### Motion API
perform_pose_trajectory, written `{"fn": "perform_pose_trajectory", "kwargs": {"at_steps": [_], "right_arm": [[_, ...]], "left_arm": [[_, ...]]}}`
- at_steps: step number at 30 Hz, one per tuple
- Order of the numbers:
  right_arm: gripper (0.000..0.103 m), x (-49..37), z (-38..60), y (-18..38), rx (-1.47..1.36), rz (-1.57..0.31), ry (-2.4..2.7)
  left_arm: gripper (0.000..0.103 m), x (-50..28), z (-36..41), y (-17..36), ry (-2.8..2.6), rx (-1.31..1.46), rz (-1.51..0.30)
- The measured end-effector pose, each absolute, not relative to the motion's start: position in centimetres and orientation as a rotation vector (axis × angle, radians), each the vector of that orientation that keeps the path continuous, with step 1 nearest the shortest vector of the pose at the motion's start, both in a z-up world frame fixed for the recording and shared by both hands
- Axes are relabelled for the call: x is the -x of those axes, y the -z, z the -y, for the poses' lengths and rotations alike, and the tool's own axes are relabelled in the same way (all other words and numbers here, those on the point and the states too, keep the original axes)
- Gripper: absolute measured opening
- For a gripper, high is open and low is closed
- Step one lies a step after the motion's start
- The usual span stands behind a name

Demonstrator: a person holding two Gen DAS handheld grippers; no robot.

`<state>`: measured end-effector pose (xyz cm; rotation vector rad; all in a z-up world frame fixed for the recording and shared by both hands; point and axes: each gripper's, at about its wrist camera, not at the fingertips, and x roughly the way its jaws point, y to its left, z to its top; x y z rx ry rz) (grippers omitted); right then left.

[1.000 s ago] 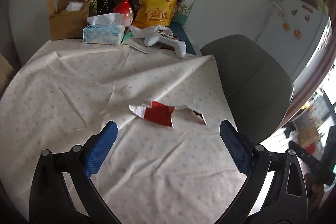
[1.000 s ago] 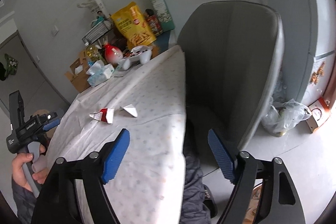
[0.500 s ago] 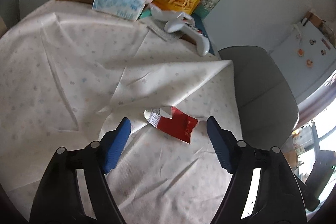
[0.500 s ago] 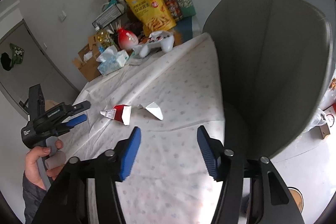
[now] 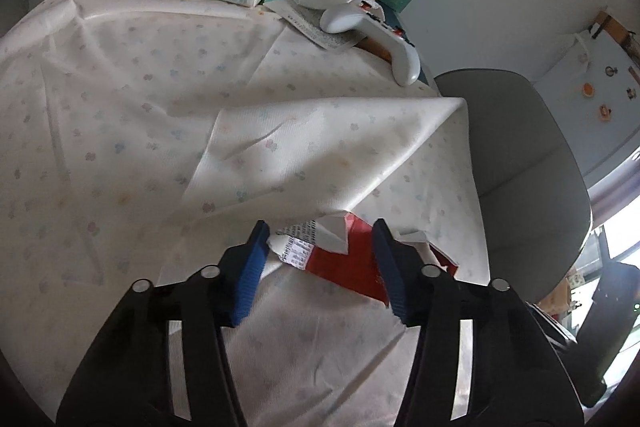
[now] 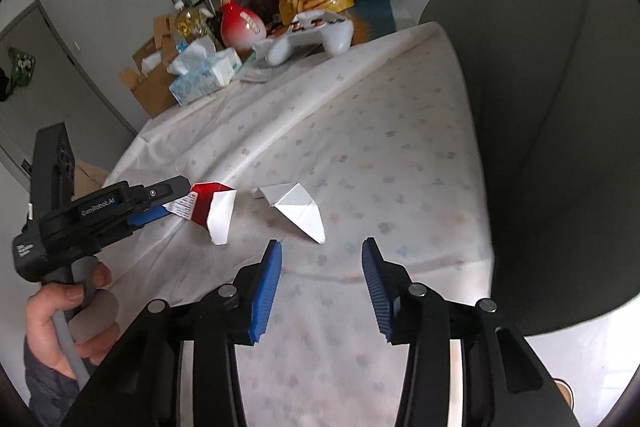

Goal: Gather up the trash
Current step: 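Grasp the red-and-white wrapper with the left tool while the right grasps the white paper scrap, then carry the wrapper in the left tool while the right carries the paper scrap to the bin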

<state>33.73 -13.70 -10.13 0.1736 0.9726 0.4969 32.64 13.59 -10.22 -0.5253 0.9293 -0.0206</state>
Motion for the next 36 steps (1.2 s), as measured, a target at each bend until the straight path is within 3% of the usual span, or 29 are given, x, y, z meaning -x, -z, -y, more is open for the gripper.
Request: {"fn": "perform_pose_trajectory", "kwargs": {"at_steps": [4,12,16,36], "right_arm": [[0.038,-35.1,12.3,11.1,-0.155,-0.989,-0.502],[0.033,-36.4,10.6,12.1,-0.122,-0.984,-0.506],[0.006,-37.0,10.3,12.2,-0.116,-0.993,-0.515],[0.004,-27.5,18.9,6.3,-0.276,-0.862,-0.545]], "left_arm": [[0.033,-33.0,-13.7,10.5,0.032,0.539,-0.935],[0.028,-32.3,-14.3,10.0,0.039,0.559,-0.916],[0.028,-31.4,-14.4,9.2,0.033,0.553,-0.9],[0.028,-23.7,-8.9,3.0,0.078,0.504,-0.734]]}}
